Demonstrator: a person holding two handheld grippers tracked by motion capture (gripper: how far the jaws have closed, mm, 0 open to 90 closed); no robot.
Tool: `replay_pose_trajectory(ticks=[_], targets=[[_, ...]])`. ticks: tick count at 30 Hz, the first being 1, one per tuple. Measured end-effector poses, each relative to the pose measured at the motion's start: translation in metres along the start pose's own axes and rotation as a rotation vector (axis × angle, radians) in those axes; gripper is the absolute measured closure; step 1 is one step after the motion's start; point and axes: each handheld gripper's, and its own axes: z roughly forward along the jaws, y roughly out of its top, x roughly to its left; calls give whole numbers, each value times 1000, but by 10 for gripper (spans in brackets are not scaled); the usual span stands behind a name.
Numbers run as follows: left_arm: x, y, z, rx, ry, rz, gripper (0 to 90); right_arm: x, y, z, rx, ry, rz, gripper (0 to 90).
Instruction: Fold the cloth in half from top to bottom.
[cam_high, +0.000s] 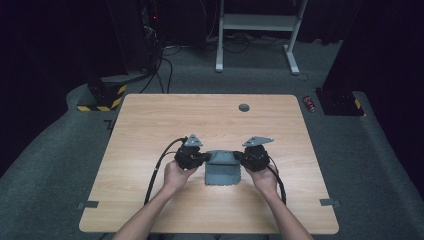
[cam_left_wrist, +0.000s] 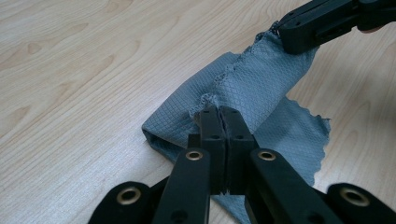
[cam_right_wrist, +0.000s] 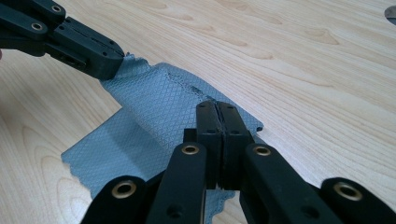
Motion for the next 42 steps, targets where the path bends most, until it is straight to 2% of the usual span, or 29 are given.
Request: replay_pose_trajectory(ticks=[10,18,23,27,42], targets=[[-5,-3,-4,-15,3,13,889,2,-6,-1,-4,5,-4,891],[-9,-9,-3,-10,-4,12,889,5,-11,-2,1,3,-16,891],[-11,-10,-3,-9,0,22,889,6,-16,-3,-3,8,-6,890],[-13,-14,-1,-12,-3,11,888,7,-19,-2,-1,10,-10,890],[-16,-26,2,5,-3,10,884,12,-31,4,21,15,-12,886]])
